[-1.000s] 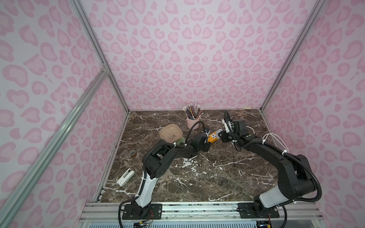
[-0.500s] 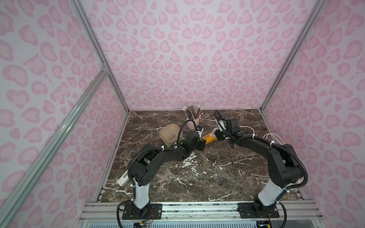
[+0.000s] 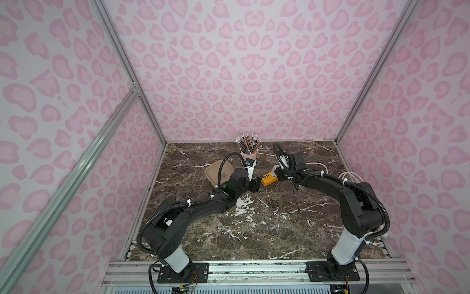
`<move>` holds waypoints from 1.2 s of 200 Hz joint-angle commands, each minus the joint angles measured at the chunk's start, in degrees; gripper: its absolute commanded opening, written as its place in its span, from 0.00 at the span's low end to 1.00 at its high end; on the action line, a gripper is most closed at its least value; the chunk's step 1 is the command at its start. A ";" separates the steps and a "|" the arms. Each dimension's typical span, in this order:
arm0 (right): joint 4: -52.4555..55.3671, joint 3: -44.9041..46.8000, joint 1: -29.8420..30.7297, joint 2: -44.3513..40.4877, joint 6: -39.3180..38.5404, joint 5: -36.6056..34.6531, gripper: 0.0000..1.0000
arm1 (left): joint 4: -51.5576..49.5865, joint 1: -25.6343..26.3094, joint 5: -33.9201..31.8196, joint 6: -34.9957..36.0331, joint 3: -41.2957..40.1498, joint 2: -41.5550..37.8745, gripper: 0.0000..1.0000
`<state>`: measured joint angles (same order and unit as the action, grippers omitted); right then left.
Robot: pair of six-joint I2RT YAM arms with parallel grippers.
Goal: Charge the electronic scale
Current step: Insert the plug into the socket.
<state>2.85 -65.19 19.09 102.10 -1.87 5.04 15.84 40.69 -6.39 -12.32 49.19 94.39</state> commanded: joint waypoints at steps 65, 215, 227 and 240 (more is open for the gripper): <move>5.27 -4.73 1.46 5.78 -0.91 -3.71 0.02 | 1.28 -0.43 -1.08 0.46 -2.14 -2.90 0.74; 14.21 -7.36 1.42 8.53 10.35 -8.40 0.02 | 0.17 -0.88 -2.64 0.89 -5.35 -8.13 0.75; 14.11 -6.38 1.50 6.99 12.35 -8.86 0.02 | -0.01 -0.89 -2.96 1.01 -5.50 -8.56 0.75; 14.29 -5.65 1.46 5.65 13.87 -9.58 0.02 | -0.36 -0.92 -3.19 1.15 -5.52 -8.96 0.75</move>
<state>5.87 -72.38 20.51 109.21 6.09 -1.96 15.09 39.86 -8.43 -11.90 43.79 86.24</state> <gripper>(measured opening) 0.324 0.750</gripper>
